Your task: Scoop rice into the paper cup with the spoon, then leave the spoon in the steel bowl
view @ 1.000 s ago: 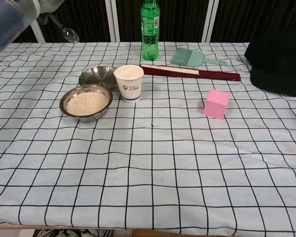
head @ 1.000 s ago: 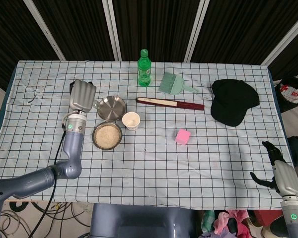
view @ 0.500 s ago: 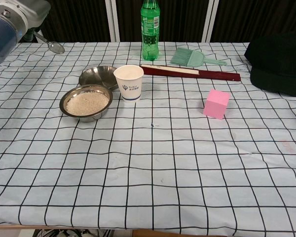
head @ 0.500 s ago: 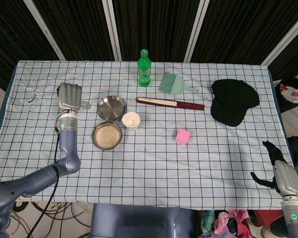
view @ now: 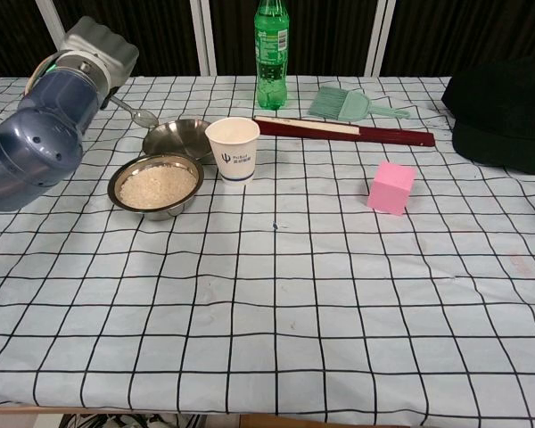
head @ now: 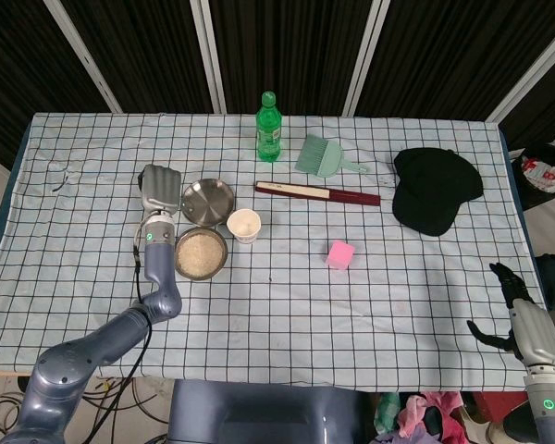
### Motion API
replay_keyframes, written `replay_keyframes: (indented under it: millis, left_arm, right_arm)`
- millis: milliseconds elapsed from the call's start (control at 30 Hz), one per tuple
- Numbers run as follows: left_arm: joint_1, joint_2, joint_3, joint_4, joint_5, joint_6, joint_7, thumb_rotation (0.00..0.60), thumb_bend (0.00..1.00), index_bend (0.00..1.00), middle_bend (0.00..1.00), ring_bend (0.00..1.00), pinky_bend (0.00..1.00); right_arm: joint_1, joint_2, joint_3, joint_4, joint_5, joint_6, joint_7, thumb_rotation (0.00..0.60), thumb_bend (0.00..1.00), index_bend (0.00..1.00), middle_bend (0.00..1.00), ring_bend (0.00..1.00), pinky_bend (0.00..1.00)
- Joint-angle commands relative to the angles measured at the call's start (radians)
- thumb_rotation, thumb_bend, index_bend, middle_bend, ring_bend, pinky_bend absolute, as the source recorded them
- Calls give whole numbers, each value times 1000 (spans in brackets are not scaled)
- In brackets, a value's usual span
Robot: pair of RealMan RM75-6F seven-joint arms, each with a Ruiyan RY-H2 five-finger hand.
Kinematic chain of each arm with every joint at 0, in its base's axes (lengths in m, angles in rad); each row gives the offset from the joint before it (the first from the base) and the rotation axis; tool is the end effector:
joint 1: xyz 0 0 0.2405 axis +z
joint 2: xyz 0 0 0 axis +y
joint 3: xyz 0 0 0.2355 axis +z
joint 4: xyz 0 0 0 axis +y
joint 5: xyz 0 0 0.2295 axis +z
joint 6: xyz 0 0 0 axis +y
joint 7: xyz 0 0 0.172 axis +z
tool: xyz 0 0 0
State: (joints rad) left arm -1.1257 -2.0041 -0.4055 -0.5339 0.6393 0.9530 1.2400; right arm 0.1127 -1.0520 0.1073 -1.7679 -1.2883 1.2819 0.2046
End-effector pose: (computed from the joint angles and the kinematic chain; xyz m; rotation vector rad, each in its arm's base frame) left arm -0.1248 0.5049 -0.0303 -1.4920 -0.3132 -0.1762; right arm -0.3038 -0.2232 0.1237 1.1801 -1.3146 0.9714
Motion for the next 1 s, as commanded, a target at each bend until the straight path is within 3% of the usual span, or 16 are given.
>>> replay_keyframes:
  millis: [33,467,1000]
  left_arm:
    - [-43,-70,-28,92,-6,-47,-33,600,526,804,1000,1000,1000]
    - [-117,-178,-87,310,20,-146,-102,600,525,803,1000,1000,1000]
    - [-157,-205,-134,409,61,-227,-140,600,506,788,1000,1000,1000]
  right_arm:
    - [0,0,0,0,0,1,1,600,219,0,0,0,199]
    - [-2,0,3,1,-1,6,7,600,219,0,0,0,199]
    - [-3,-1,5,3,-1,6,14,600,219,0,0,0,198]
